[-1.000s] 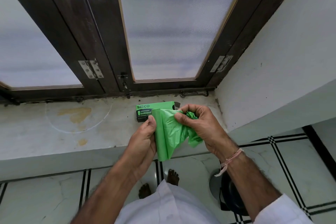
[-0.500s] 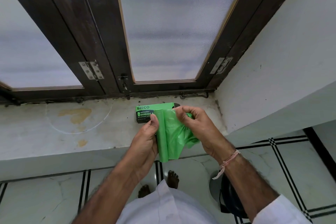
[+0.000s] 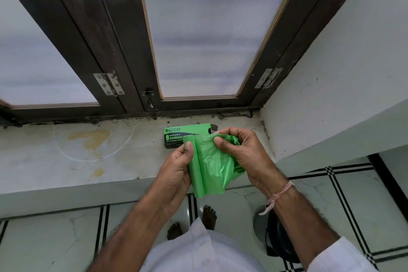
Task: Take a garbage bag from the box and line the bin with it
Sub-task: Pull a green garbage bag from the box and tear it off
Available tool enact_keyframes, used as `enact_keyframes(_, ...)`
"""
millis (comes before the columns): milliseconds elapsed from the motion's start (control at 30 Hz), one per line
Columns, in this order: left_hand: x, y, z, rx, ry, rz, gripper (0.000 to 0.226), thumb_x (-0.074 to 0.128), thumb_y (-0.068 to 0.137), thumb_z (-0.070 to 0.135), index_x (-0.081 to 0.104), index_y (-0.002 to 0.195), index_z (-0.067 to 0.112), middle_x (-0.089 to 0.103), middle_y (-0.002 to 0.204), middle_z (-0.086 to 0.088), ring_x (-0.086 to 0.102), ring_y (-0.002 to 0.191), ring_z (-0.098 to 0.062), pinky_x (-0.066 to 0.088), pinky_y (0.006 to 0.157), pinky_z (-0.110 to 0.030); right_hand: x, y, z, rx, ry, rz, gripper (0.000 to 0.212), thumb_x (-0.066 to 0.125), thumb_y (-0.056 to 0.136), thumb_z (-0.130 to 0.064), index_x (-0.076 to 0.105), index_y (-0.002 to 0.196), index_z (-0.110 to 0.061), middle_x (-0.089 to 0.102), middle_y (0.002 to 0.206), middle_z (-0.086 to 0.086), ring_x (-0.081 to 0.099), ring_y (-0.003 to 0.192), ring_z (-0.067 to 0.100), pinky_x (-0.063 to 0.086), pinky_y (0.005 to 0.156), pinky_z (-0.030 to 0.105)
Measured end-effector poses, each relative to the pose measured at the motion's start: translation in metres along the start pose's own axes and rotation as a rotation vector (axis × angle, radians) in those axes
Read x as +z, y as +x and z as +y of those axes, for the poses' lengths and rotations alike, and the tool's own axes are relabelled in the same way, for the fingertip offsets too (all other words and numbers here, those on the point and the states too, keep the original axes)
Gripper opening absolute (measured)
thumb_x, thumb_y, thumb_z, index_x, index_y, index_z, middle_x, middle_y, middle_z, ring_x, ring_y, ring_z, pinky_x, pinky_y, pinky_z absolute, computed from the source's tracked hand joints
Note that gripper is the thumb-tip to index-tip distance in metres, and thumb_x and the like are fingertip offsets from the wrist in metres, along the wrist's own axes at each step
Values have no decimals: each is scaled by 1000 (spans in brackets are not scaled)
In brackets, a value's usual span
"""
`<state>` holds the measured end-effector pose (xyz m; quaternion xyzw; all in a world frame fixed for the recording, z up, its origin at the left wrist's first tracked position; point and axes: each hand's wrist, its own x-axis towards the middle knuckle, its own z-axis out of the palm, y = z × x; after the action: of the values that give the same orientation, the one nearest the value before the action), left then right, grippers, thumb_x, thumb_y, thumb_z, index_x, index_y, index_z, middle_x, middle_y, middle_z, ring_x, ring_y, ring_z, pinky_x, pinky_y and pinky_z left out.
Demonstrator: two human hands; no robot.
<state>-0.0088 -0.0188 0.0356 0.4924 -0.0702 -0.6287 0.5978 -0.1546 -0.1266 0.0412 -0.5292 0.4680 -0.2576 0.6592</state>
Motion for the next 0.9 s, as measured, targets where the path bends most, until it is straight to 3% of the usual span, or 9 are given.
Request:
enact_keyframes(100,2,1,-1,16,-32,13,56,45,101,43,60,136,3,70,131,-19,66,125,-33,49,108,-55,0,1,1,1,-10,1,19,78,89,-11,76,106,-3,75,113,19,74,89,18,60,74,27)
enact_keyframes(300,1,3,0,25,-16,11,52,51,98,37,60,135,1,70,130,-22,64,126,-38,49,108,-56,3,-4,-3,20,17,-9,21,79,87,-15,76,105,-3,78,107,16,76,90,21,62,76,30)
enact_keyframes(467,3,1,0,27,-24,27,40,53,102,24,59,133,-1,72,126,-22,67,120,-36,58,97,-46,5,-7,-6,52,47,-39,24,83,84,-13,75,103,-1,80,99,11,78,84,20,62,72,29)
enact_keyframes(567,6,0,-1,23,-34,18,40,48,105,29,60,132,1,73,126,-19,70,117,-32,60,95,-43,6,-7,-5,29,13,-32,17,81,85,-12,74,97,-2,77,92,5,75,78,12,60,68,24)
enact_keyframes(667,7,1,-1,-2,-136,32,51,37,108,41,60,132,2,73,126,-19,71,117,-30,63,85,-39,6,-6,-2,-2,-19,-31,11,79,87,-9,76,97,-6,77,100,5,74,86,12,61,74,24)
enact_keyframes(767,7,2,-1,6,-122,40,46,39,107,34,61,129,-1,74,122,-21,73,112,-28,63,80,-34,7,-5,-1,-16,-31,-33,9,74,91,-9,79,98,-13,78,106,5,75,93,13,62,78,27)
enact_keyframes(900,9,3,-4,29,-11,15,45,48,102,31,60,131,-2,73,124,-22,69,119,-33,59,97,-41,9,-5,1,-16,-36,-39,11,73,94,-18,80,101,-13,79,106,6,75,99,19,62,82,31)
